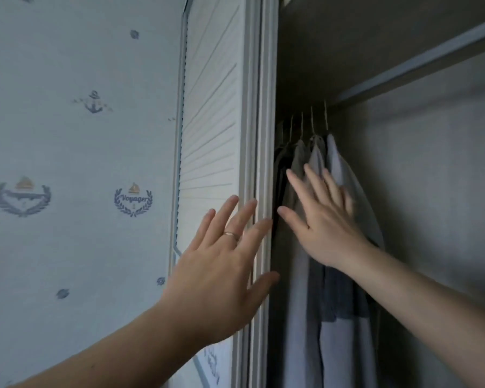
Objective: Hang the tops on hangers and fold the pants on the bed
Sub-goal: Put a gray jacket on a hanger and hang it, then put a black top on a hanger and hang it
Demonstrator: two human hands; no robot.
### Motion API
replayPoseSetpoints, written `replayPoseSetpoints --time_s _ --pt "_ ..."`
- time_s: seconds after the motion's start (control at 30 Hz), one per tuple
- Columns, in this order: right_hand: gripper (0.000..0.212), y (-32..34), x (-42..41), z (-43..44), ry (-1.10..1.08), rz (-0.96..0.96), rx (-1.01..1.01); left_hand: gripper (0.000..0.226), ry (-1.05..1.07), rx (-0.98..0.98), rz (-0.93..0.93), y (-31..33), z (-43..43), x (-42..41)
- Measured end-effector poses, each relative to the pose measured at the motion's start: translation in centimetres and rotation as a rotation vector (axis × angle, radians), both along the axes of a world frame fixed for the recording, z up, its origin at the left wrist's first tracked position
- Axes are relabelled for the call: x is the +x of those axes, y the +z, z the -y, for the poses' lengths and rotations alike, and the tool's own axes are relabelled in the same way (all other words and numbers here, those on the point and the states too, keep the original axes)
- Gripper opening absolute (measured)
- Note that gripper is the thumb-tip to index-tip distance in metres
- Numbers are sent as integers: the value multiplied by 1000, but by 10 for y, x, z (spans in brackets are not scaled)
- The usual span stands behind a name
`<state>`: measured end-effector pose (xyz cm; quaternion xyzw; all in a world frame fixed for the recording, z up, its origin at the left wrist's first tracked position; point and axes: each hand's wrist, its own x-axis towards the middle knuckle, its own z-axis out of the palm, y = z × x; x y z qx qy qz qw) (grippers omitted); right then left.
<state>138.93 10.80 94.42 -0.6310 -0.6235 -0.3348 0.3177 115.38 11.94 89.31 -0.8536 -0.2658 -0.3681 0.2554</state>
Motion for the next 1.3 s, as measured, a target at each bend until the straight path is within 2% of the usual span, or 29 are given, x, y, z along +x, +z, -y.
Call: replayPoseSetpoints --time_s 0.2,0.37,0.7,0.93,1.03,1.2,1.3 --pt "73 -62 -128 37 136 25 -142 78 149 -136 65 -58 41 -142" --pt "77 -130 -253 76 334 17 -316 80 287 -293 124 -120 100 -284" --pt "73 -269 -519 150 799 60 -627 83 829 -677 296 -281 278 -532" --pt "78 -368 -685 205 1137 95 -931 80 1197 -903 458 -374 397 -625" --pt "72 -404 -751 230 1268 169 -1052 78 1337 -1022 586 -412 438 -648" --pt "67 -457 -852 250 1426 241 -1248 75 1521 -1167 840 -465 477 -686" --pt "65 -483 -904 243 1478 274 -1365 74 1588 -1231 926 -492 482 -718"
